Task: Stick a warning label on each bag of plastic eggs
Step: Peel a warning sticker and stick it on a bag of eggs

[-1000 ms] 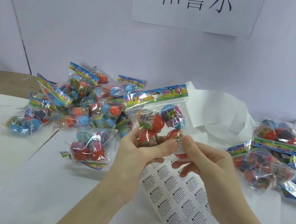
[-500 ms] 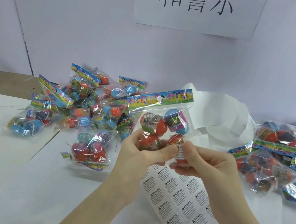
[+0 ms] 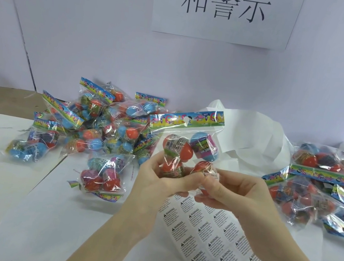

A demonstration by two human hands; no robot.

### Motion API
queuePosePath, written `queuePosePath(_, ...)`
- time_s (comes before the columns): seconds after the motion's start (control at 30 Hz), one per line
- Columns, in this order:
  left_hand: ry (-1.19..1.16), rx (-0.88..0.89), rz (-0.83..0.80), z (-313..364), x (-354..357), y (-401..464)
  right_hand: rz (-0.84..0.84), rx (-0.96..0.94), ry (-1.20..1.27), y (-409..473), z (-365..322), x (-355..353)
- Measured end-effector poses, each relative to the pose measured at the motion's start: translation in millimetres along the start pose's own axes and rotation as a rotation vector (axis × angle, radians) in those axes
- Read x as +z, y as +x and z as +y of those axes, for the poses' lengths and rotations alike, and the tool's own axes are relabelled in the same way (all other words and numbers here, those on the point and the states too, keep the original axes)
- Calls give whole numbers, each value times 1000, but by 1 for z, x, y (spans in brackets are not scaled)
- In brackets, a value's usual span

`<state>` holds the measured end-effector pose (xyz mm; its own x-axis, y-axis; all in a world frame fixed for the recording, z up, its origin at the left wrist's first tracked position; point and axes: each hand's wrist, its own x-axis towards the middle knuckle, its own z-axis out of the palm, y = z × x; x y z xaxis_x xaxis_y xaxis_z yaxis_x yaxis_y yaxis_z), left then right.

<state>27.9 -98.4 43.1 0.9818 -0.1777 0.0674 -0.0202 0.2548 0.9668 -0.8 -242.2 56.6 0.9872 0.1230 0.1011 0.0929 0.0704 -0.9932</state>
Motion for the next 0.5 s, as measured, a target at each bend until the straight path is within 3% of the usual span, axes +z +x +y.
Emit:
queuePosePath(0.33, 236, 150, -136, 4, -8, 0, 25, 39, -83, 3, -4, -31)
queuePosePath(0.4, 201, 191, -59, 3, -11, 3, 130, -42, 33, 6, -6, -37)
queuePosePath(0.5, 312, 338, 219, 3, -16, 7, 428, -238, 445, 9, -7, -45)
